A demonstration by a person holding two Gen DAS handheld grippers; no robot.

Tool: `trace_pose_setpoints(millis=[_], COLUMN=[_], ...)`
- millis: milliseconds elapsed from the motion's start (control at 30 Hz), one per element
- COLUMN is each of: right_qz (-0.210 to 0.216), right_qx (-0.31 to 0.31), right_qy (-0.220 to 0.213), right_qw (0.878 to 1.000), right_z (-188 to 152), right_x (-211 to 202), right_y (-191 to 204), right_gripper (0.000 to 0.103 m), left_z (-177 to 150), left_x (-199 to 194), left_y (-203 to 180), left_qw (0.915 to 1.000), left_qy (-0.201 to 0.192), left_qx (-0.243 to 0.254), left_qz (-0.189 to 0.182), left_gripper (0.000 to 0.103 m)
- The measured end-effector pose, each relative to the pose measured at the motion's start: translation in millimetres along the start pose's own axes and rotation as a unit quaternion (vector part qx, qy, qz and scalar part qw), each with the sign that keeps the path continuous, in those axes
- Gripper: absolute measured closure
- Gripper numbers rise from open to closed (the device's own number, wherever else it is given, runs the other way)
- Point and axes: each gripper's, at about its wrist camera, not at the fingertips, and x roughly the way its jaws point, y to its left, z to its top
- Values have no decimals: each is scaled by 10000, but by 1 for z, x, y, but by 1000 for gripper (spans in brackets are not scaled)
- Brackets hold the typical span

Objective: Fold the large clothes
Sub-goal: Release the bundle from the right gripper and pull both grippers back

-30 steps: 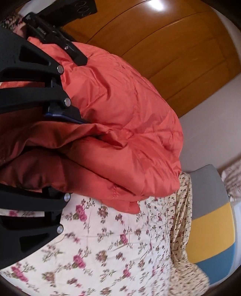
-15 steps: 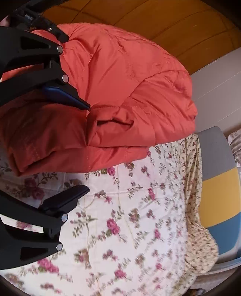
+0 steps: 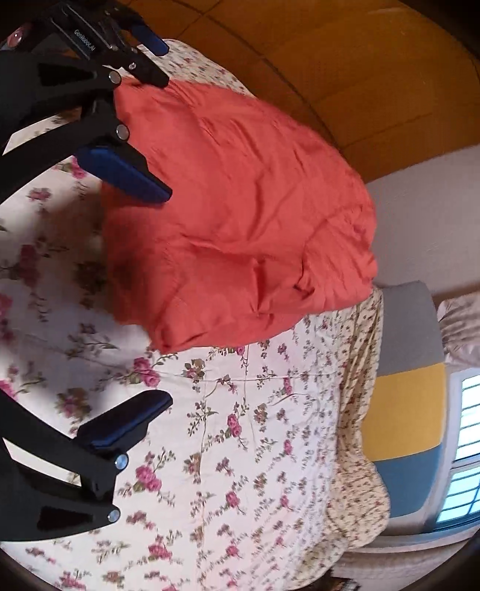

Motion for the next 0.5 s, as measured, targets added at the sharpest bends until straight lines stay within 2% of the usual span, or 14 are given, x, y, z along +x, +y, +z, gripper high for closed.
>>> trace_pose_setpoints(millis=[233,367,500], right_qz=[-103,-148,-222], right_qx=[-362,-447,-535], right_qy=[-221,-363,-505], right_qw=[9990,9982,9970], right_z=[-21,-31,-36], right_x=[-47,-68,-84], right_y=[21,29,34], right_gripper=[2,2,2], left_z=[-19,-26,-29], left_x=[-41,-64,-85], left_y=[-9,-14,-11], left_qw=[9994,9996,9996], left_qy=[90,102,38], left_qx=[120,161,49], left_qz=[310,184,275], left_gripper=[3,3,3])
